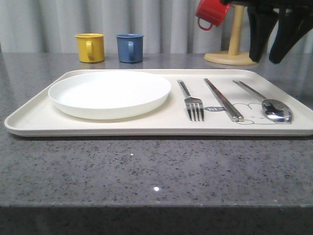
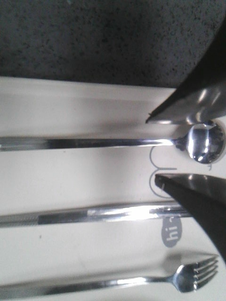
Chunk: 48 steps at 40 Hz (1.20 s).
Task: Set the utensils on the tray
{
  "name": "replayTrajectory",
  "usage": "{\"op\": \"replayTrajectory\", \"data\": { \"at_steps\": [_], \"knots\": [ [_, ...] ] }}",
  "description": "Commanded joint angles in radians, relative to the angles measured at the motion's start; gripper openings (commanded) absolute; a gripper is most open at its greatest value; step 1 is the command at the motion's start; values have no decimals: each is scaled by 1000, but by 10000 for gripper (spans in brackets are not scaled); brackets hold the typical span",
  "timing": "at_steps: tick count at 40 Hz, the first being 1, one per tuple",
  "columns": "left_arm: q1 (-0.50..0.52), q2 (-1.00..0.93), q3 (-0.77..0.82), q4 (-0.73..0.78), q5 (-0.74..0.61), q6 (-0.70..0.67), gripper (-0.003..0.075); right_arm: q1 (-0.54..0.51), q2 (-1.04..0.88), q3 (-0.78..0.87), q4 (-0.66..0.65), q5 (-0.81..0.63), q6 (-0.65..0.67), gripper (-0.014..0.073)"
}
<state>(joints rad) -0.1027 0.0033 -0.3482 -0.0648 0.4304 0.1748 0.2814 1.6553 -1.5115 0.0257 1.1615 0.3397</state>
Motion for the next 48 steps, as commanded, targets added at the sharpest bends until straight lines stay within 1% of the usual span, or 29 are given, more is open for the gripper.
{"op": "replayTrajectory", "data": {
  "at_steps": [1, 4, 6, 11, 13, 15, 19, 24, 31, 33, 36, 41, 48],
  "knots": [
    [1, 13, -28, -9, -84, -5, -18, -4, -101, -33, -8, -26, -69, 295],
    [1, 13, -28, -9, -84, -5, -18, -4, -144, -33, -7, -20, -110, 263],
    [1, 13, -28, -9, -84, -5, -18, -4, -172, -32, -7, -14, -136, 217],
    [1, 13, -28, -9, -84, -5, -18, -4, -257, 11, 3, -31, -191, 41],
    [1, 13, -28, -9, -84, -5, -18, -4, -306, 55, 3, -74, -194, -26],
    [1, 13, -28, -9, -84, -5, -18, -4, -355, 103, 2, -127, -195, -72],
    [1, 13, -28, -9, -84, -5, -18, -4, -467, 225, 1, -264, -211, -68],
    [1, 13, -28, -9, -84, -5, -18, -4, -626, 415, -6, -442, -213, -68],
    [1, 13, -28, -9, -84, -5, -18, -4, -879, 730, -98, -724, -215, -68],
    [1, 13, -28, -9, -84, -5, -18, -4, -956, 810, -103, -783, -215, -68],
    [1, 13, -28, -9, -84, -5, -18, -4, -1077, 920, -103, -841, -215, -68],
    [1, 13, -28, -9, -84, -5, -18, -4, -1251, 1054, -103, -860, -215, -68],
    [1, 13, -28, -9, -84, -5, -18, -4, -1455, 1142, -103, -863, -215, -68]
  ]
}}
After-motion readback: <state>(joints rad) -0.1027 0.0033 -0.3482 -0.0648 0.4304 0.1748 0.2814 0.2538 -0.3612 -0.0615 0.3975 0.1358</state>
